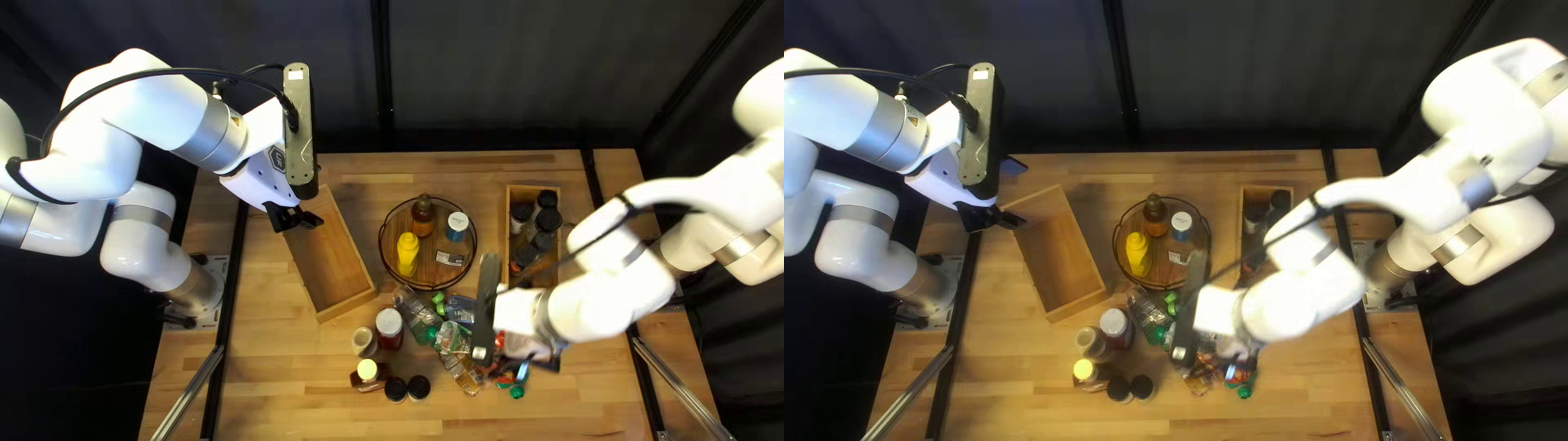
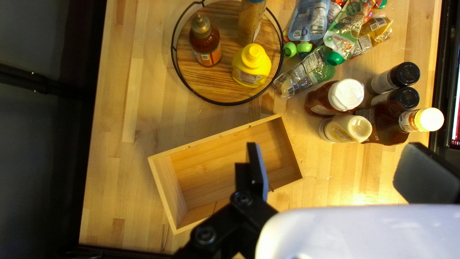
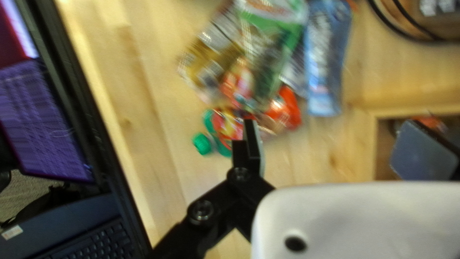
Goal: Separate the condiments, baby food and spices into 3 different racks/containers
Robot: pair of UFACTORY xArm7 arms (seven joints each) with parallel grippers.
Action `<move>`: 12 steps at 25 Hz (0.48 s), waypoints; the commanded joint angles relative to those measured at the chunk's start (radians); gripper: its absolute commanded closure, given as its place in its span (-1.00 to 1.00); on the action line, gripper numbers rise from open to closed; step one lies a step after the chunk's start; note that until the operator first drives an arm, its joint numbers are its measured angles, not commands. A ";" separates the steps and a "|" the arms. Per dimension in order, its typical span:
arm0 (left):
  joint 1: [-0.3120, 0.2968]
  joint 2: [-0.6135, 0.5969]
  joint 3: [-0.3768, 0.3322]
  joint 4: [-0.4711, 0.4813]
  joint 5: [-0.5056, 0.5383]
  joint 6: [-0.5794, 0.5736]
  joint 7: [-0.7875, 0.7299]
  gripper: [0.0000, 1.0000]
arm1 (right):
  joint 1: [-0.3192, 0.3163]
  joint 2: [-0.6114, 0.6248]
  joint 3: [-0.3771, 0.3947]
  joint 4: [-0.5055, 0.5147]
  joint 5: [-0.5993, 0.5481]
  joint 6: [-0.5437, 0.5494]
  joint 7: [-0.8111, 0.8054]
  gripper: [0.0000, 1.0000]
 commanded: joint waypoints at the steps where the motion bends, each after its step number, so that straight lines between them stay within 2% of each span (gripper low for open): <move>1: 0.000 0.000 0.000 0.000 0.000 0.000 0.000 -1.00 | -0.001 0.087 -0.001 0.053 -0.021 -0.079 -0.013 -1.00; 6: 0.000 0.000 0.000 0.000 0.000 0.000 0.000 -1.00 | -0.008 0.182 -0.002 0.104 -0.025 -0.153 -0.025 -1.00; 12: 0.000 0.000 0.000 0.000 0.000 0.000 0.000 -1.00 | -0.051 0.276 0.009 0.159 0.023 -0.210 -0.103 -1.00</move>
